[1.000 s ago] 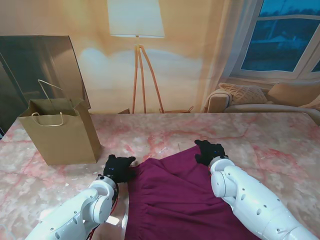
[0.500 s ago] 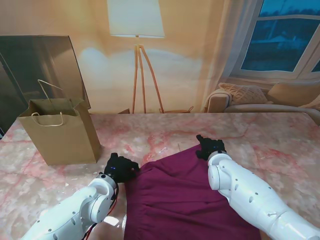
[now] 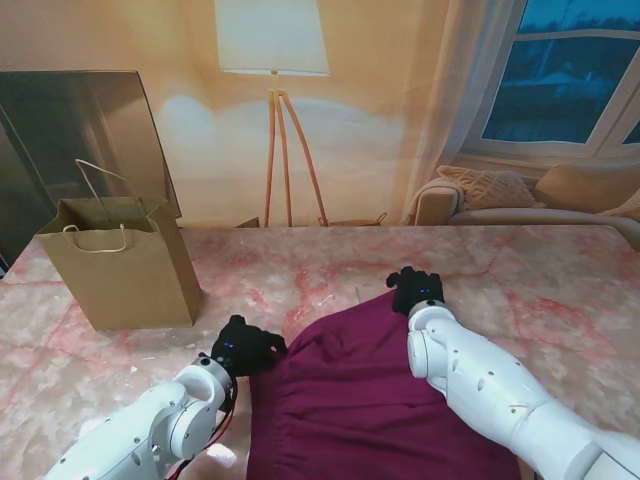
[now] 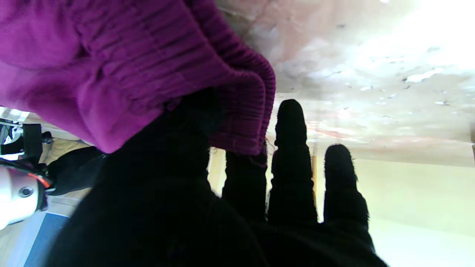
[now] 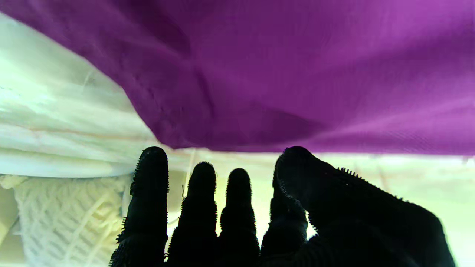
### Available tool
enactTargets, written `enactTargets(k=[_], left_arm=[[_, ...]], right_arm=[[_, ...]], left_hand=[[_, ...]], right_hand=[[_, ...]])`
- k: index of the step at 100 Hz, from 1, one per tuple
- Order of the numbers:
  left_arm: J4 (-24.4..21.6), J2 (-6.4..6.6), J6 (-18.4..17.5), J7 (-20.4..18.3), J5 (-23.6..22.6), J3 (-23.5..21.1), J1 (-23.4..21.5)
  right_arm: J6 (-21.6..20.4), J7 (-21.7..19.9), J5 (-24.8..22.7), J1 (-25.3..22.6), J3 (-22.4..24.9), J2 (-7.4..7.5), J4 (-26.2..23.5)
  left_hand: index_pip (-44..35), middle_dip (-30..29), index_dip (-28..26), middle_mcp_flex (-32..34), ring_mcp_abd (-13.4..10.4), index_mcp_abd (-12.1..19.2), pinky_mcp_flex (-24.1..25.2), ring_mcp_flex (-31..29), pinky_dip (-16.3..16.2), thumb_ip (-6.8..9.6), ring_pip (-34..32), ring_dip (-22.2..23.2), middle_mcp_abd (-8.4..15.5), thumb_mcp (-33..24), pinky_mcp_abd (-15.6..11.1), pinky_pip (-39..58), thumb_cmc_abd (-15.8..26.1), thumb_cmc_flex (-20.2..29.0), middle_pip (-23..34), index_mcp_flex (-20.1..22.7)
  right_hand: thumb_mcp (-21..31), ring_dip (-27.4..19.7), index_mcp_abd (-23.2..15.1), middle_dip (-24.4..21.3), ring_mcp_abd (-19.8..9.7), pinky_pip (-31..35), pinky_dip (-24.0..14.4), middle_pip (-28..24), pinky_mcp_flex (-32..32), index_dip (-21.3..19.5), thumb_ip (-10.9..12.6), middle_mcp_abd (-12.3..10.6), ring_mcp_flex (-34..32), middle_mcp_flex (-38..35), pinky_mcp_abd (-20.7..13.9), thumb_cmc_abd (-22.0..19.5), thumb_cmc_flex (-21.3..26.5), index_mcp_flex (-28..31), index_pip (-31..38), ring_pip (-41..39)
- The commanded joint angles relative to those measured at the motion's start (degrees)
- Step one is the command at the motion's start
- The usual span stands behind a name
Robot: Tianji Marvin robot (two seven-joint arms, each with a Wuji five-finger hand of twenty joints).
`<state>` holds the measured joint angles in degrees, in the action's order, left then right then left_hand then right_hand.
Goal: Fold the socks and the shorts into the kraft paper bag
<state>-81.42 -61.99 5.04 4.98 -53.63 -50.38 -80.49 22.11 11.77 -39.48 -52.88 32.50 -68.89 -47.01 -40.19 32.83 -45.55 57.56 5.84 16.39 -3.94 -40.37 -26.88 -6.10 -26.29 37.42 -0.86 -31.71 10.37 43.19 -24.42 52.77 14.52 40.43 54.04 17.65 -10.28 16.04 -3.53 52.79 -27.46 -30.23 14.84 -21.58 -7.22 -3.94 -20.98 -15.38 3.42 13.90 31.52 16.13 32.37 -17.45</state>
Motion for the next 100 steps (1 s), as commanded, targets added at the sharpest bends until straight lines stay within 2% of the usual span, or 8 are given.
enactTargets(k=[1,18,29,42,60,66,82,100], left_arm=[[-1.0,0.34,-0.5,-0.4,-0.2,-0.2,-0.7],[-2.2,0.47,-1.3,0.0,-0.9,-1.4,-2.2],[-2.5,0.45,-1.8,0.5,-1.1,-2.1,-2.6],[-2.5,0.56,-2.0,0.1,-1.3,-2.6,-2.7],[-2.1,0.70,-2.2,-0.4,-1.5,-3.2,-2.7],[-1.9,0.70,-2.0,-0.3,-1.6,-3.4,-2.7],[-1.7,0.62,-1.3,0.2,-1.7,-4.3,-2.8],[-0.9,0.46,-0.4,1.7,-2.7,-4.9,-1.8]], right_arm=[[0.1,-1.2,0.3,0.7,-0.3,-0.38,0.6],[0.6,-4.1,1.9,2.9,-4.2,-0.98,3.2],[1.1,-4.2,2.4,3.6,-5.5,-1.38,4.8],[1.2,-2.4,2.6,3.3,-5.2,-1.83,6.3],[0.3,-2.2,1.8,2.7,-4.3,-1.04,5.8],[-0.3,-0.6,1.4,2.1,-3.3,-0.97,5.7],[-2.0,1.1,-2.6,-0.8,1.4,1.11,0.8],[-3.6,1.2,-9.9,-6.0,10.1,4.03,-9.2]], left_hand=[[-5.9,0.6,-2.4,2.6,-1.1,2.7,0.1,-1.3,-1.3,-1.25,-1.6,0.3,1.1,1.1,0.1,0.8,2.9,3.0,-0.3,0.6],[-6.0,1.0,-2.3,4.6,-1.6,2.7,-0.1,-2.6,-1.3,-1.44,-2.4,0.5,1.6,1.1,0.0,1.2,2.7,3.0,0.0,0.7],[-6.0,1.2,-1.8,5.0,-1.7,2.5,-0.2,-2.8,-1.3,-1.43,-2.7,0.5,1.5,0.9,-0.2,1.4,2.4,2.9,-0.1,0.9],[-5.9,1.3,-1.2,5.2,-1.7,2.2,0.0,-2.7,-1.3,-1.42,-2.8,0.5,1.5,0.7,-0.3,1.6,2.1,2.9,-0.2,1.0],[-5.9,1.4,-0.1,5.5,-1.8,1.6,-0.2,-3.0,-1.3,-1.51,-2.9,0.4,1.5,0.3,-0.3,1.9,1.8,2.5,-0.2,1.1],[-5.9,1.3,0.5,6.0,-1.8,1.3,-0.8,-3.7,-1.4,-1.57,-3.2,0.4,1.3,0.0,-0.3,2.3,1.5,2.5,-0.1,1.3],[-6.7,2.7,3.1,8.7,-1.6,1.7,-4.0,-6.7,-3.0,-2.32,-5.6,1.1,0.6,-1.0,0.5,6.6,1.2,1.7,1.7,1.8],[-7.9,8.0,2.6,10.8,-1.6,2.7,-8.6,-9.5,-5.3,-2.88,-8.8,2.7,1.6,-1.7,0.9,12.9,0.8,1.5,5.8,2.2]], right_hand=[[4.0,-1.4,-0.8,-0.7,-0.3,0.3,1.4,1.9,1.3,2.9,0.1,-0.9,-2.2,0.1,1.2,3.3,2.9,-4.8,0.2,1.3],[11.8,10.8,1.5,0.5,3.8,12.7,-9.5,0.8,8.6,10.9,0.1,-0.5,-15.1,-10.1,2.1,13.8,2.2,-10.8,3.7,-9.4],[15.6,23.4,4.4,8.2,3.6,16.3,-13.0,-14.5,10.5,13.5,-0.1,-4.3,-18.0,-18.2,1.7,20.0,0.5,-11.1,3.5,-23.4],[16.1,36.2,6.0,26.5,1.1,20.5,-14.3,-31.8,13.0,13.4,-9.7,-8.4,-22.1,-24.2,2.3,30.3,-0.6,-8.9,5.4,-39.5],[16.2,40.2,-7.9,43.3,1.1,28.6,-17.4,-35.8,17.3,-8.8,-9.3,-9.8,-29.4,-38.4,5.0,40.2,-3.6,23.1,13.6,-46.9],[14.2,40.6,-14.0,45.3,1.5,28.3,-17.5,-34.2,16.1,-6.9,-13.1,-9.0,-27.9,-37.0,5.0,41.5,-2.5,28.5,21.9,-46.4],[12.6,29.4,-18.6,27.1,3.0,23.6,-18.6,-15.4,10.4,-7.3,-13.6,-3.5,-15.1,-22.5,2.8,38.6,-3.4,35.7,25.1,-25.8],[12.2,22.1,-16.8,9.5,3.0,26.1,-20.4,-8.2,16.6,4.5,-12.2,-4.4,-24.5,-39.4,3.1,30.5,-3.4,37.8,24.5,-20.4]])
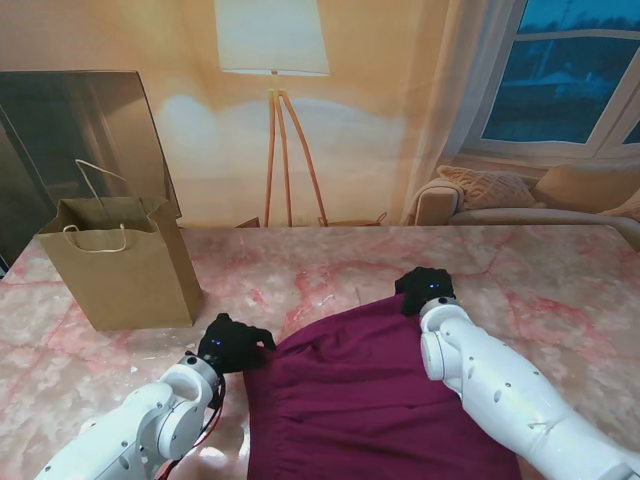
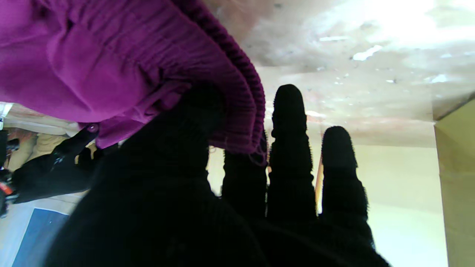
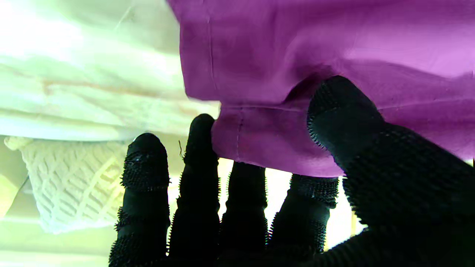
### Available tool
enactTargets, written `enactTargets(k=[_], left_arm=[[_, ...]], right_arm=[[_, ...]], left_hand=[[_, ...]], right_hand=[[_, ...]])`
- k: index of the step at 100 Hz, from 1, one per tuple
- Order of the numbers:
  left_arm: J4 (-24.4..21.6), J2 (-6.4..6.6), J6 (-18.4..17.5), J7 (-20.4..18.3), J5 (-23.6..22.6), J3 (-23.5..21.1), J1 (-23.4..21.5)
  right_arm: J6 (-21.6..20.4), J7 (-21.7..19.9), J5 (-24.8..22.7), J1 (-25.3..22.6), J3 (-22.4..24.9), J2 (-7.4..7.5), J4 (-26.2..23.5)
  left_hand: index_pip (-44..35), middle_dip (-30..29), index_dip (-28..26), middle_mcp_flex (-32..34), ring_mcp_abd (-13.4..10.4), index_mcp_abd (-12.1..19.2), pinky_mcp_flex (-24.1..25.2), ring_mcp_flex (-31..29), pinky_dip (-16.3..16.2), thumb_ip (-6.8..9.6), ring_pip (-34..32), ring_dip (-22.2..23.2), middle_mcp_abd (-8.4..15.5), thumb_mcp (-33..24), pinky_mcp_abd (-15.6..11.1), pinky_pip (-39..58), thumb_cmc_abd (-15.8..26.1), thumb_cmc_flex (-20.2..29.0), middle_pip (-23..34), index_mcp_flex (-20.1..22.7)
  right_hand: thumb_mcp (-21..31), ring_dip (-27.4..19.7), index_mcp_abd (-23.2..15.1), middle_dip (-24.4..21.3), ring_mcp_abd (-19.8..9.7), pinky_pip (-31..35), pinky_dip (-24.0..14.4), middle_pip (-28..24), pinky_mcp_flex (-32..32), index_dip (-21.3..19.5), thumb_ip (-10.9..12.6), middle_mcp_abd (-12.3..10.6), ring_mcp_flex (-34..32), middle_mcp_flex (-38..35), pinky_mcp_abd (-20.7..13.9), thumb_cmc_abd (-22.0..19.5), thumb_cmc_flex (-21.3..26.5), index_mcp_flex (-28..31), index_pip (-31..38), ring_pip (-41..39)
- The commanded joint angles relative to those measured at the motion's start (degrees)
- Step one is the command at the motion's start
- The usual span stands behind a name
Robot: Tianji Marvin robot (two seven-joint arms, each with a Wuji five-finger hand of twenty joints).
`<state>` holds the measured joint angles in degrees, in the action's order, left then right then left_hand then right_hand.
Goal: Fold the socks and the shorts into the kraft paper bag
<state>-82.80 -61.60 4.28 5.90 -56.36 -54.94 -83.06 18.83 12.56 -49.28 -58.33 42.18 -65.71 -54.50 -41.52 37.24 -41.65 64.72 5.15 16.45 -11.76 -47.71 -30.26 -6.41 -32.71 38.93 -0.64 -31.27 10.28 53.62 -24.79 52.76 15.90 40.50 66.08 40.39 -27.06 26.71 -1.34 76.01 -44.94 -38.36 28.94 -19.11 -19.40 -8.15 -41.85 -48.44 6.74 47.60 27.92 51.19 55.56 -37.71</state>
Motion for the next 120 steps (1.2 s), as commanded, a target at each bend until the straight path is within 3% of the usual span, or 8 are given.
enactTargets(k=[1,12,24,37,55,74,108,120], left_arm=[[0.4,0.08,0.4,0.7,0.0,-0.4,0.8],[0.9,-0.07,0.7,0.7,0.6,-0.5,1.5],[1.1,-0.05,0.7,0.2,0.8,-0.6,1.9],[0.9,-0.24,1.7,1.4,0.3,-1.0,2.1],[-0.9,-0.44,3.7,2.7,-1.6,-2.5,2.6],[-0.2,-1.34,5.5,9.3,-2.9,-3.1,4.7],[0.1,-1.96,6.6,12.7,-3.2,-4.0,7.0],[1.1,-2.60,6.3,15.6,-1.6,-4.5,7.0]], right_arm=[[-0.3,0.3,-0.6,-0.8,1.0,1.00,-2.4],[-1.3,-1.3,-4.2,-3.7,5.4,2.18,-8.0],[-2.2,-2.4,-7.3,-5.7,8.3,2.96,-11.9],[-2.7,-2.5,-8.9,-7.1,10.1,3.20,-14.4],[-1.9,0.8,-10.3,-7.8,11.9,2.89,-15.9],[-2.1,5.0,-10.8,-8.2,14.3,2.39,-17.1],[-3.3,9.6,-11.6,-9.0,19.2,1.97,-19.9],[-5.2,8.7,-13.6,-11.5,22.1,2.53,-23.9]], left_hand=[[-6.6,3.9,-1.5,3.7,-0.9,2.7,-0.8,-2.2,-2.0,-2.61,-2.5,1.3,1.4,-2.1,1.0,2.6,1.2,1.5,4.7,2.0],[-7.0,9.6,-4.1,3.8,-0.8,3.5,-1.1,-2.2,-2.6,-2.65,-4.5,3.2,1.8,-1.2,1.3,4.1,2.0,2.0,6.6,1.6],[-7.2,15.4,-8.6,3.7,-0.5,4.2,-1.7,-2.0,-3.3,-2.31,-6.3,5.6,2.0,-0.8,1.8,5.2,3.0,2.2,8.5,1.2],[-6.8,17.8,-11.6,4.0,0.0,4.2,-3.1,-2.7,-4.8,-2.02,-7.5,7.2,1.8,-1.9,2.6,7.7,3.1,1.9,9.4,1.3],[-6.1,17.2,-11.6,4.2,-0.1,4.1,-5.3,-3.0,-5.5,-1.99,-7.1,7.2,1.9,-2.5,1.5,9.7,2.5,1.6,8.3,1.7],[-5.4,14.5,-9.4,4.9,-0.5,4.5,-10.6,-4.4,-4.3,-2.60,-5.7,4.9,2.2,-4.4,-0.1,12.5,1.2,0.3,6.2,2.7],[-5.2,9.3,-6.4,4.8,-0.1,4.7,-10.7,-4.5,-3.1,-3.00,-5.0,3.2,1.9,-4.5,0.9,13.5,1.0,0.2,3.1,3.3],[-5.4,8.1,-5.8,4.3,-0.4,5.1,-10.3,-3.7,-2.9,-3.26,-4.1,2.5,2.4,-4.5,1.1,13.4,1.5,0.1,2.5,3.3]], right_hand=[[0.1,-0.5,0.0,-1.0,0.9,3.3,-3.0,-0.4,3.2,2.2,0.0,-0.3,-4.6,-7.8,-0.1,-3.3,0.2,2.7,1.4,-0.5],[0.3,2.5,2.2,2.7,1.7,7.7,-2.7,-1.5,9.5,3.0,0.3,0.5,-12.6,-16.7,0.4,-3.4,0.6,3.2,2.4,-5.9],[1.2,7.1,5.5,6.8,2.7,10.3,-1.8,-4.5,12.2,0.8,0.8,4.1,-15.6,-17.5,0.7,-4.3,1.1,2.9,2.4,-12.2],[4.2,10.7,6.3,8.6,4.1,14.2,-1.5,-6.0,16.0,-3.0,1.8,6.3,-18.8,-19.0,0.8,-5.2,0.6,2.4,2.1,-17.4],[4.8,11.6,4.9,8.6,4.2,15.0,-1.1,-6.0,16.8,-5.4,2.1,6.4,-19.3,-19.6,0.7,-5.8,1.0,2.1,1.5,-18.2],[2.3,11.5,3.8,8.4,3.1,13.2,-0.2,-5.8,14.9,-5.9,1.6,6.0,-18.0,-18.9,-0.1,-7.9,2.3,1.5,0.3,-17.3],[-0.4,12.2,3.1,9.3,2.6,9.3,1.0,-8.5,12.1,-5.7,2.1,5.1,-16.3,-17.5,0.8,-10.0,3.1,0.1,0.0,-18.2],[-0.3,12.3,3.5,9.5,2.4,7.9,1.5,-9.0,11.1,-5.8,2.2,4.8,-16.3,-17.4,1.5,-9.9,3.1,0.0,0.2,-18.4]])
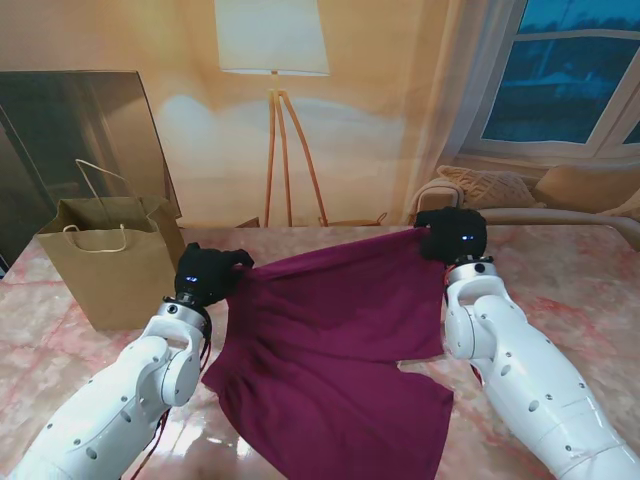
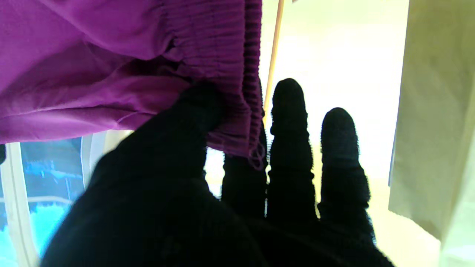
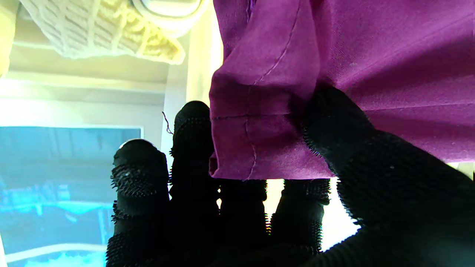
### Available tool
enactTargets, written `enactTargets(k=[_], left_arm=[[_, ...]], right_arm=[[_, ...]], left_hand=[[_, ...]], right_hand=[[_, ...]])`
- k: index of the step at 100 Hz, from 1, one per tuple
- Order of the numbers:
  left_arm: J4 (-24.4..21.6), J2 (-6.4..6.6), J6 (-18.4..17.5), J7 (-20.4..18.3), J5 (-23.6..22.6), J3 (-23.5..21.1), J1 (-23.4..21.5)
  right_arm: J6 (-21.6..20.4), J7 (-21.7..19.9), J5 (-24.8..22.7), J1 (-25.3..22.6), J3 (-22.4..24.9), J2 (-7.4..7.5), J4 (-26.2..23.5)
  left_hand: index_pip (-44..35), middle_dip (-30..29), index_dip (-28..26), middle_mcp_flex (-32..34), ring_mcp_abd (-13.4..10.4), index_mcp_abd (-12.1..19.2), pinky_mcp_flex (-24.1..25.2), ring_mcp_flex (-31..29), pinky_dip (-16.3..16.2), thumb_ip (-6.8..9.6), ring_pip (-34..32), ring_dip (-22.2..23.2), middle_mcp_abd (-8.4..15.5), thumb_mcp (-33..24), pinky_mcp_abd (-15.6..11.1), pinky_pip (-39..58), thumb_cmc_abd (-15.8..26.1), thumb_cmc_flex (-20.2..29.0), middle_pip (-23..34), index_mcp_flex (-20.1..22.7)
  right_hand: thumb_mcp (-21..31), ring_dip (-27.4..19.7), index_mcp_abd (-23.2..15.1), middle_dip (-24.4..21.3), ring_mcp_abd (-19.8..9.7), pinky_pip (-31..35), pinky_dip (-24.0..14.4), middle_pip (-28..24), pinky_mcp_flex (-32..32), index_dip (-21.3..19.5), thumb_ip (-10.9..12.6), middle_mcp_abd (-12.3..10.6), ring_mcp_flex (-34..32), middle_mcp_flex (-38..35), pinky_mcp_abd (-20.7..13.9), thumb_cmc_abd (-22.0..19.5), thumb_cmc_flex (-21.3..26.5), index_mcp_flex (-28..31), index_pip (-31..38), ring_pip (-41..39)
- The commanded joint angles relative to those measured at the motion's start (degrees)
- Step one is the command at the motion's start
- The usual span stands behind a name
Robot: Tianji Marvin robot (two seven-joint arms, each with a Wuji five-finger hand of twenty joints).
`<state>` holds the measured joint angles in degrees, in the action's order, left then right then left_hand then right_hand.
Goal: Fold the socks and the shorts into the kraft paper bag
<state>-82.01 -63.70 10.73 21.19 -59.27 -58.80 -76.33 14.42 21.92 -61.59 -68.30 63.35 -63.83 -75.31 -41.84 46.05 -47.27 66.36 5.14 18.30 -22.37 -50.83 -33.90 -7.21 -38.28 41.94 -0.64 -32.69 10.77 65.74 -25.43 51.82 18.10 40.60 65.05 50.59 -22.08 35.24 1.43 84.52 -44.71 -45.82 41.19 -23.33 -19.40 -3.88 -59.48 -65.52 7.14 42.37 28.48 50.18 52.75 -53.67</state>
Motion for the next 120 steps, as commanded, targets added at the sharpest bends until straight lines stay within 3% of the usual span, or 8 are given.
enactTargets(k=[1,13,37,43,67,93,120], left_arm=[[0.4,-0.59,-0.2,0.5,1.7,-0.7,0.2],[0.0,-1.12,-1.1,1.1,4.4,-2.0,-1.1],[-2.6,-0.58,-4.8,2.3,3.0,-5.8,-6.0],[-3.3,-0.43,-5.5,3.0,2.3,-6.7,-7.4],[-5.2,-0.40,-8.6,4.3,2.6,-9.5,-11.9],[-5.0,-0.15,-10.3,6.1,1.5,-10.8,-14.7],[-3.4,0.06,-12.4,6.4,1.9,-11.9,-17.0]], right_arm=[[-1.0,-1.0,-1.5,-1.8,1.2,0.72,-3.6],[-4.6,-3.2,-4.9,-6.4,5.2,1.63,-9.3],[-13.5,-4.5,-10.1,-18.7,14.6,2.74,-21.1],[-15.9,-4.3,-11.1,-21.8,16.8,2.90,-23.8],[-24.5,-5.7,-12.7,-33.8,23.8,3.13,-33.9],[-30.7,-4.7,-12.9,-42.7,26.9,3.02,-39.5],[-37.1,-8.2,-12.4,-49.7,26.1,3.49,-41.5]], left_hand=[[-5.1,-0.8,-0.2,2.5,-0.4,3.3,0.3,-0.6,0.7,-2.48,1.6,-0.6,2.3,-3.0,0.6,1.2,2.1,1.1,0.2,3.2],[-5.3,-1.1,-0.2,2.2,0.2,3.1,0.9,0.0,0.7,-2.45,2.1,-0.9,2.0,-2.5,0.9,1.3,2.5,1.7,0.1,3.0],[-5.2,-3.6,0.4,1.5,0.1,3.4,0.9,0.7,0.5,-2.04,3.3,-1.8,1.3,-2.1,0.6,1.4,2.5,2.1,-1.6,3.2],[-5.2,-4.2,0.6,1.4,0.0,3.6,0.7,0.7,0.4,-1.96,3.6,-2.0,2.1,-2.2,0.6,1.5,2.5,2.0,-1.9,3.3],[-5.3,-5.9,1.2,1.5,0.0,3.7,-0.4,0.5,0.2,-1.82,5.0,-3.2,2.0,-2.7,0.9,1.9,2.2,1.9,-2.8,3.7],[-5.5,-6.2,1.2,1.3,0.2,4.3,-1.1,0.5,-0.2,-1.79,5.2,-3.5,2.1,-3.1,1.5,3.0,2.2,1.6,-2.9,3.8],[-5.2,-6.4,2.1,1.0,0.3,4.1,-0.7,0.9,-0.4,-1.82,5.3,-3.5,2.0,-3.7,2.1,3.5,1.9,1.4,-3.4,4.1]], right_hand=[[0.8,2.1,-1.4,0.9,-0.4,-0.8,1.3,-1.5,-1.2,-1.6,2.2,0.5,1.4,-0.4,1.1,-4.6,2.5,1.1,3.1,-2.5],[0.9,2.2,-1.1,1.1,-0.3,-1.1,1.3,-1.7,-1.4,-1.5,2.2,0.5,1.2,-0.6,1.4,-4.5,2.2,1.3,3.1,-2.6],[1.6,2.9,-0.4,2.4,-0.1,-1.1,1.0,-2.7,-1.2,-0.3,2.0,0.1,0.7,-1.4,1.6,-4.1,1.2,1.9,2.4,-3.4],[1.7,3.0,-0.4,2.7,-0.1,-1.1,1.0,-2.8,-1.2,-0.1,1.9,0.0,0.6,-1.6,1.7,-3.8,1.1,2.2,2.5,-3.6],[2.9,4.6,0.4,4.1,0.6,0.1,-0.2,-3.3,-0.3,1.1,1.6,0.5,-0.4,-2.7,1.8,-2.4,1.0,3.0,3.0,-5.2],[3.7,5.7,1.2,5.4,0.9,1.9,-1.1,-4.2,1.0,2.5,1.9,0.4,-1.8,-3.9,1.9,-1.4,0.5,3.3,3.0,-6.8],[4.8,6.5,2.3,5.8,0.9,3.5,-1.6,-4.5,2.9,3.9,3.0,0.5,-3.8,-5.5,1.7,0.1,0.1,4.3,3.4,-7.9]])
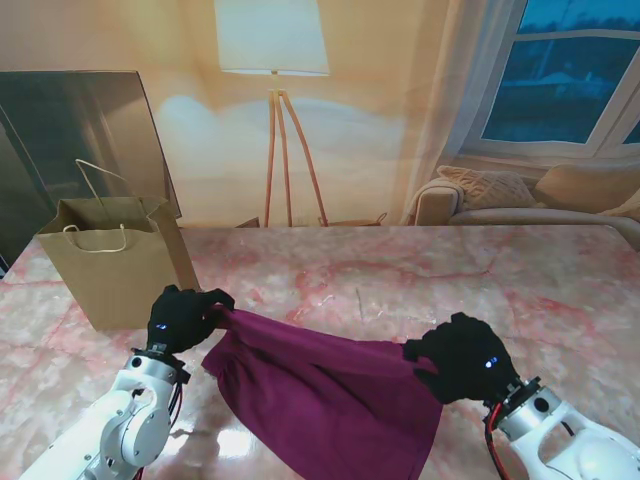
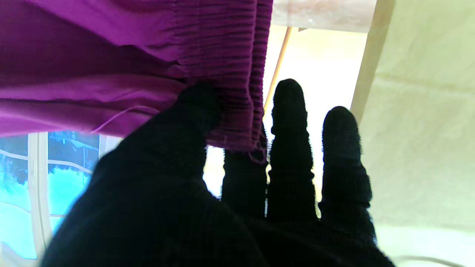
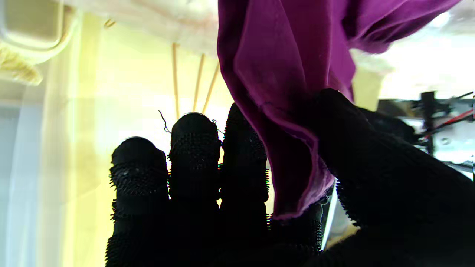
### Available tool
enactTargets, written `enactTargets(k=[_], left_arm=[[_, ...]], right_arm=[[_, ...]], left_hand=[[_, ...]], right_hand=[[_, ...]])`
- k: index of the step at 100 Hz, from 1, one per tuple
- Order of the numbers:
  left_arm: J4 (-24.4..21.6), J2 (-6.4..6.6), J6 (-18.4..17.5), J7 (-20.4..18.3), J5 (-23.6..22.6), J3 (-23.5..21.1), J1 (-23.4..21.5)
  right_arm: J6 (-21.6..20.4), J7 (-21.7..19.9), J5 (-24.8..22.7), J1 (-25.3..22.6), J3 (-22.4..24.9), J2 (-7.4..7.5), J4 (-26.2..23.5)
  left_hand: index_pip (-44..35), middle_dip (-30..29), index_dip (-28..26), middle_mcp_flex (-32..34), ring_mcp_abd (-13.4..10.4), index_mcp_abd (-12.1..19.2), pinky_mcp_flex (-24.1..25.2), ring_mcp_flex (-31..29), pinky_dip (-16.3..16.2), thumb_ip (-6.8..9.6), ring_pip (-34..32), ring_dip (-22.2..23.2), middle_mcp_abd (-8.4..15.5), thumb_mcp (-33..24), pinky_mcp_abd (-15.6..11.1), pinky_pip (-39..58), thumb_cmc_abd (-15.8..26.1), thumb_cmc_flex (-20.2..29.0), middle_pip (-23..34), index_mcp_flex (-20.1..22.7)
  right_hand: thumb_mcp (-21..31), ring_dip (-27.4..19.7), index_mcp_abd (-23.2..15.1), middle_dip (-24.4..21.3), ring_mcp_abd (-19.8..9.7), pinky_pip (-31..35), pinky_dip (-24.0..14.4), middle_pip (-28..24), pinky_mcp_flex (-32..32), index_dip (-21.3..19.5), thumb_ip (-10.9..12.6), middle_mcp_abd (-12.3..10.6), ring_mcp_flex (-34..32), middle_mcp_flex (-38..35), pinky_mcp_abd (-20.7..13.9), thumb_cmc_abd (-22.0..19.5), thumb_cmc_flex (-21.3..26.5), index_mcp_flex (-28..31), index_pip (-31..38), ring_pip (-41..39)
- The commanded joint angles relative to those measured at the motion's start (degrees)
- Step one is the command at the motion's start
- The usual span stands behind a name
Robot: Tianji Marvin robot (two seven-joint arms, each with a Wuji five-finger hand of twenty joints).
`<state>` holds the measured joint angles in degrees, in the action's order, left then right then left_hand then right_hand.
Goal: Fold the socks and the shorts into the kraft paper bag
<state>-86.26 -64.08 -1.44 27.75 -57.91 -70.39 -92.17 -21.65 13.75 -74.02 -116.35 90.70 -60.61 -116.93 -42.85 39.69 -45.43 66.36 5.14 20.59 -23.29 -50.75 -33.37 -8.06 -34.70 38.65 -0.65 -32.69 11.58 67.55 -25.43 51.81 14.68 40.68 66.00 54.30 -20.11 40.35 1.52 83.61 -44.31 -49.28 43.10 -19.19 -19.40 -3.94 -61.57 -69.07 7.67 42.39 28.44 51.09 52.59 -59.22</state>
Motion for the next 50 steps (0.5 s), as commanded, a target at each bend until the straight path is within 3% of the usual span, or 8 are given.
enactTargets(k=[1,14,50], left_arm=[[0.9,0.44,-0.3,-0.2,0.5,-0.3,-1.2],[1.7,0.52,-0.9,0.4,0.4,-0.8,-2.2],[3.6,1.23,-3.5,-0.5,-0.6,-1.7,-4.3]], right_arm=[[-1.2,-0.1,0.0,-1.9,-1.4,0.30,0.1],[-2.6,-0.7,-0.9,-3.3,-3.0,0.69,0.5],[-5.4,-6.6,2.5,-4.6,-7.4,1.26,3.1]], left_hand=[[-4.1,-0.1,0.3,1.0,0.4,1.8,0.2,0.8,-0.9,-0.97,1.7,-0.2,2.0,-3.7,1.3,1.6,1.9,1.4,0.0,4.1],[-4.0,-0.4,0.9,1.2,0.2,2.0,0.2,0.7,-0.8,-1.00,1.8,-0.3,2.3,-3.8,1.4,1.4,1.7,1.2,-0.2,4.2],[-3.4,-1.0,3.0,0.9,-0.1,1.3,0.5,1.1,-0.7,-1.09,2.3,-0.5,2.6,-3.6,1.3,1.1,1.5,1.3,-0.9,4.2]], right_hand=[[3.9,2.8,0.3,0.7,0.9,4.5,-2.0,-1.0,1.0,-0.2,3.1,0.5,-1.7,-2.0,1.2,0.2,0.1,3.5,3.7,-2.3],[4.3,3.0,0.2,0.8,0.8,4.7,-1.8,-1.0,1.4,0.1,3.1,0.2,-1.8,-2.1,1.0,0.1,-0.1,3.3,3.8,-2.3],[3.7,3.1,0.3,0.8,1.0,4.9,-1.5,-1.0,1.0,0.2,3.1,0.3,-1.4,-1.7,1.1,-0.8,0.3,2.8,3.9,-2.3]])
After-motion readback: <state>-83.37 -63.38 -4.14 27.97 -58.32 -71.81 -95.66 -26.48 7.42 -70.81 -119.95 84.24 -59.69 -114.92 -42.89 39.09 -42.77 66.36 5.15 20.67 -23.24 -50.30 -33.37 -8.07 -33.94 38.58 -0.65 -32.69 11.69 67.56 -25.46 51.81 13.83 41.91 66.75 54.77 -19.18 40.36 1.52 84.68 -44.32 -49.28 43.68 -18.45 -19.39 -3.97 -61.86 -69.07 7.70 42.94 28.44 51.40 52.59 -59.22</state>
